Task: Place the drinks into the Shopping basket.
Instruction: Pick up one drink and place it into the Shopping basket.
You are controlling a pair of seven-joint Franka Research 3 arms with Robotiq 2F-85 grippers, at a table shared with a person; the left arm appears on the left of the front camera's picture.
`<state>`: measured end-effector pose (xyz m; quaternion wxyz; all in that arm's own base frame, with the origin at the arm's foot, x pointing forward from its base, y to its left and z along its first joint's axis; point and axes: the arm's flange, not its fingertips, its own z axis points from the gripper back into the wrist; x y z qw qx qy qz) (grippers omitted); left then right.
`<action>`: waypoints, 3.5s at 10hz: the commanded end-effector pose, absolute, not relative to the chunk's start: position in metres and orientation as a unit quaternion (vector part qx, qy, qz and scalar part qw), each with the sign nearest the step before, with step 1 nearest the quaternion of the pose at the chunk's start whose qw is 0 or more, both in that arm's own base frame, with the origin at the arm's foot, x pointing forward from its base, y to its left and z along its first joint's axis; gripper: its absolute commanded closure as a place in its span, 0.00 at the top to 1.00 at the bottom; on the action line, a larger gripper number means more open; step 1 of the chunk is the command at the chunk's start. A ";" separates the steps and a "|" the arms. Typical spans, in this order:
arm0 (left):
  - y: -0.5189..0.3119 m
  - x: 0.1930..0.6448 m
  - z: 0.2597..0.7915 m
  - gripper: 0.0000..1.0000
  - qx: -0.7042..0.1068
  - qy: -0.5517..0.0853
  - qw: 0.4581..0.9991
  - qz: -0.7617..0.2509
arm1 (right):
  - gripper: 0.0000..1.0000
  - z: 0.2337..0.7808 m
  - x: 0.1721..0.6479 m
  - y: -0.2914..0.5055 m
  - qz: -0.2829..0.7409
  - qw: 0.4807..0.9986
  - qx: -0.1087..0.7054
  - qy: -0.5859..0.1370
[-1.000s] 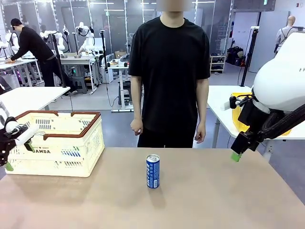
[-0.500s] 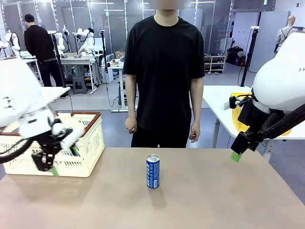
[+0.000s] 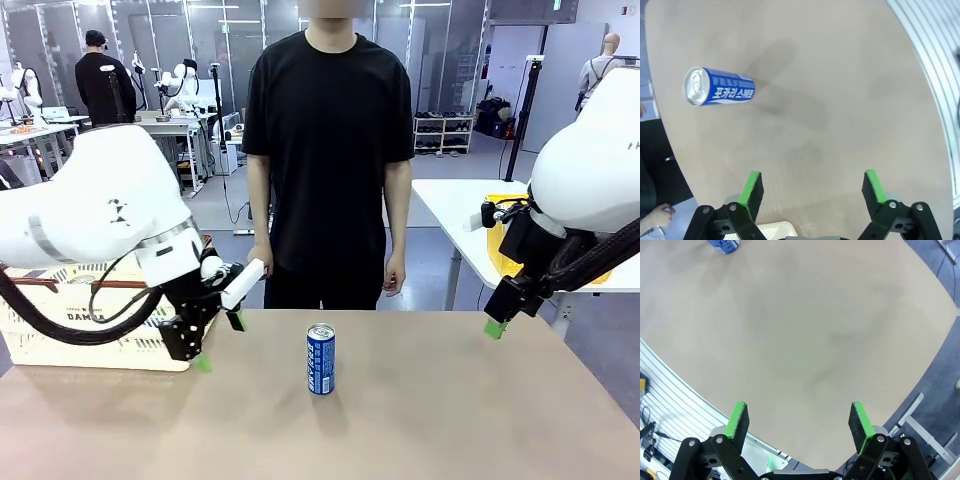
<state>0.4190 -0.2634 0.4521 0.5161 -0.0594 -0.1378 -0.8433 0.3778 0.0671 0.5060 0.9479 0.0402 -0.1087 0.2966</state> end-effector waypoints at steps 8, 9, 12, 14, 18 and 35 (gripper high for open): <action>-0.299 0.430 0.441 1.00 -0.024 -0.136 0.544 -0.828 | 1.00 0.506 0.377 0.067 0.298 0.948 0.041 -0.108; -0.322 0.432 0.441 1.00 -0.031 -0.140 0.545 -0.826 | 1.00 0.506 0.377 0.067 0.298 0.948 0.041 -0.108; -0.383 0.444 0.444 1.00 -0.008 -0.132 0.584 -0.801 | 1.00 0.506 0.377 0.067 0.298 0.948 0.041 -0.108; -0.416 0.462 0.449 1.00 0.012 -0.119 0.602 -0.789 | 1.00 0.506 0.377 0.067 0.298 0.948 0.041 -0.108; -0.453 0.499 0.464 1.00 0.000 -0.121 0.611 -0.782 | 1.00 0.506 0.377 0.067 0.298 0.948 0.041 -0.108; -0.445 0.522 0.400 1.00 0.015 -0.051 0.656 -0.753 | 1.00 0.506 0.377 0.067 0.298 0.948 0.041 -0.108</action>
